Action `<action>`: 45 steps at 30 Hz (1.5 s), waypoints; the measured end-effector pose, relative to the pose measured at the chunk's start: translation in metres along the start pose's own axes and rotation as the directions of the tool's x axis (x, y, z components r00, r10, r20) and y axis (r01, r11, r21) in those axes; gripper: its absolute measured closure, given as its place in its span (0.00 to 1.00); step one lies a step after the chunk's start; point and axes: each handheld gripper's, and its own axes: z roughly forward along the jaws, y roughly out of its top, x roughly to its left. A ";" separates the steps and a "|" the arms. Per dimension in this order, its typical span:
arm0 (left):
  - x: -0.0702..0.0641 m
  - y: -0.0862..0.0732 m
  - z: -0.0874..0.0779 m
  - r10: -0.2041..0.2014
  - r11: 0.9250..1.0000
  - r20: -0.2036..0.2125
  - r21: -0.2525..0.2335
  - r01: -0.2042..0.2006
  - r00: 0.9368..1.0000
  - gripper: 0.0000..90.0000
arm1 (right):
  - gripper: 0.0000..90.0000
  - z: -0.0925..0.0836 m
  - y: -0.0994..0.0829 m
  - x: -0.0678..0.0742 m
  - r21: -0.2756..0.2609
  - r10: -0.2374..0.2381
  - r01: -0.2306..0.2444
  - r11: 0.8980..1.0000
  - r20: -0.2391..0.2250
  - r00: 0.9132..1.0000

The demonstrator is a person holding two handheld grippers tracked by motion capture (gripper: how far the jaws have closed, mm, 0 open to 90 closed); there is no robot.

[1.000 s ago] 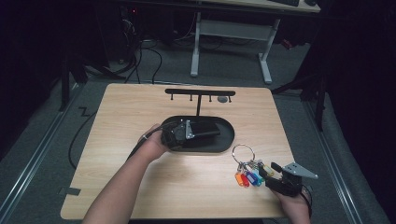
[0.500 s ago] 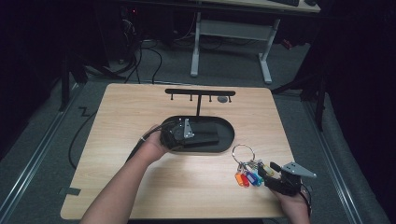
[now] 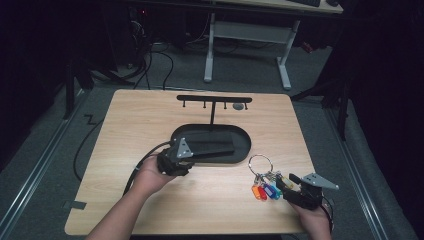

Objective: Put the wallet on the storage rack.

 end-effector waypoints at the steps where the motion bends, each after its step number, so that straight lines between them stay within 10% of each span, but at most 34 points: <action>1: -0.002 -0.005 -0.003 -0.015 1.000 0.006 -0.009 0.015 1.000 0.56 | 0.40 0.000 0.000 0.000 -0.001 0.001 -0.001 1.000 0.001 1.000; 16: -0.028 -0.073 -0.045 -0.204 0.974 0.025 -0.091 0.205 0.979 0.42 | 0.44 -0.001 0.002 0.000 -0.008 0.012 -0.012 1.000 -0.007 1.000; 24: -0.041 -0.117 -0.061 -0.315 0.936 -0.026 -0.178 0.305 0.949 0.37 | 0.46 0.000 0.001 -0.001 0.001 0.012 -0.012 1.000 -0.007 1.000; 27: -0.037 -0.122 -0.064 -0.302 0.941 -0.046 -0.171 0.290 0.952 0.34 | 0.47 0.000 0.002 -0.001 -0.004 0.014 -0.014 1.000 -0.003 1.000; 29: -0.032 -0.127 -0.061 -0.336 0.931 -0.034 -0.165 0.326 0.941 0.34 | 0.48 0.000 0.002 0.000 -0.005 0.014 -0.014 1.000 0.006 1.000; 34: -0.029 -0.127 -0.057 -0.294 0.948 -0.051 -0.143 0.285 0.954 0.31 | 0.53 0.001 0.002 0.004 0.000 -0.004 0.004 1.000 0.015 1.000; 45: -0.024 -0.125 -0.052 -0.316 0.935 0.008 -0.166 0.313 0.949 0.31 | 0.50 0.005 0.017 0.013 0.067 -0.021 0.019 0.998 0.021 1.000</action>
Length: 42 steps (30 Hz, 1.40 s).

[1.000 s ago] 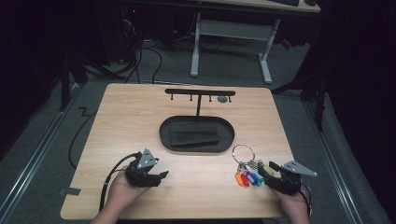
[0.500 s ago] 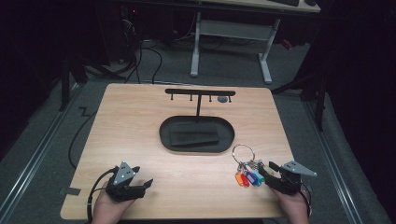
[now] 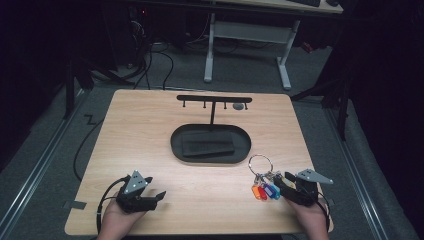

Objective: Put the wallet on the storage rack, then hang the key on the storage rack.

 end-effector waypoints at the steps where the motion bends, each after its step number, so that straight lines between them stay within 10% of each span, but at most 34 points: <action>1: 0.000 0.001 0.000 -0.001 1.000 0.002 -0.009 0.001 1.000 0.31 | 0.50 0.000 0.002 0.001 0.019 -0.004 0.004 1.000 -0.001 1.000; 19: 0.000 0.004 0.000 0.045 0.999 -0.021 -0.024 -0.046 0.999 0.33 | 0.46 0.014 0.046 0.023 0.303 -0.102 0.133 0.944 -0.116 0.988; 26: -0.003 0.000 -0.003 0.039 0.999 -0.025 -0.009 -0.039 0.999 0.33 | 0.43 0.030 0.059 0.034 0.404 -0.179 0.227 0.886 -0.153 0.972; 35: -0.001 0.001 -0.001 0.048 0.999 0.000 -0.005 -0.048 0.999 0.34 | 0.44 0.049 0.079 0.042 0.547 -0.258 0.315 0.776 -0.181 0.949; 42: -0.006 0.002 0.000 0.084 0.996 0.014 0.001 -0.084 0.996 0.35 | 0.44 0.069 0.099 0.057 0.599 -0.334 0.401 0.693 -0.227 0.915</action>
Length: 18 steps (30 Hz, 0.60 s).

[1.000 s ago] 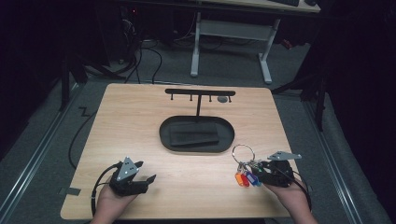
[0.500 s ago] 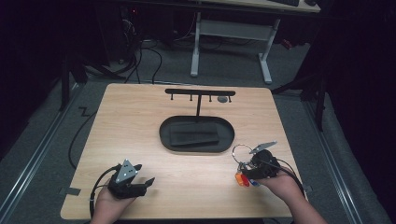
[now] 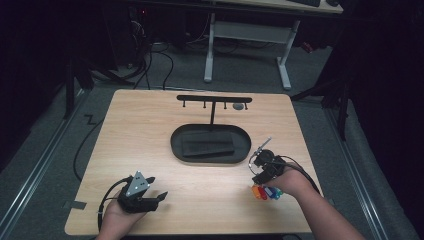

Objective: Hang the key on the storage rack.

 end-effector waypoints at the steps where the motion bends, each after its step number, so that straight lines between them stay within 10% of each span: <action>1: -0.001 0.000 0.000 0.002 1.000 0.001 0.000 -0.002 1.000 0.35 | 0.43 0.001 0.004 0.001 0.007 -0.011 0.011 1.000 -0.004 1.000; 18: -0.002 -0.004 -0.004 0.014 1.000 0.000 0.003 -0.014 1.000 0.35 | 0.72 0.031 0.037 -0.019 0.170 -0.062 0.074 0.983 -0.075 0.995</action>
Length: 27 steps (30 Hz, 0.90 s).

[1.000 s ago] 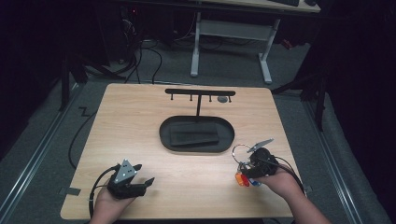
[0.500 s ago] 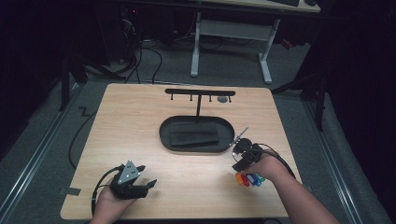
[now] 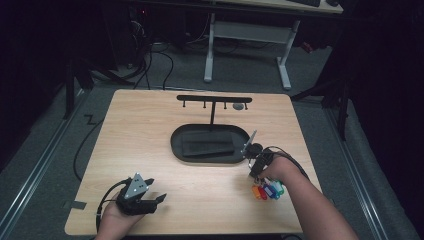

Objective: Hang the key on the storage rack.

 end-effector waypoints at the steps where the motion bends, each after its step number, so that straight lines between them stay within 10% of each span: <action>1: -0.001 0.000 0.000 0.005 1.000 0.000 0.000 -0.005 1.000 0.35 | 0.74 0.000 0.000 0.000 -0.001 0.004 -0.004 1.000 -0.007 1.000; 13: -0.006 -0.001 -0.002 0.031 1.000 0.005 -0.003 -0.031 1.000 0.36 | 0.95 0.001 0.015 -0.002 0.073 -0.001 0.002 0.997 -0.011 1.000; 27: -0.007 0.000 0.000 0.046 0.999 0.010 0.007 -0.046 0.999 0.36 | 0.97 0.001 0.014 0.006 0.078 -0.073 0.068 0.995 0.066 0.995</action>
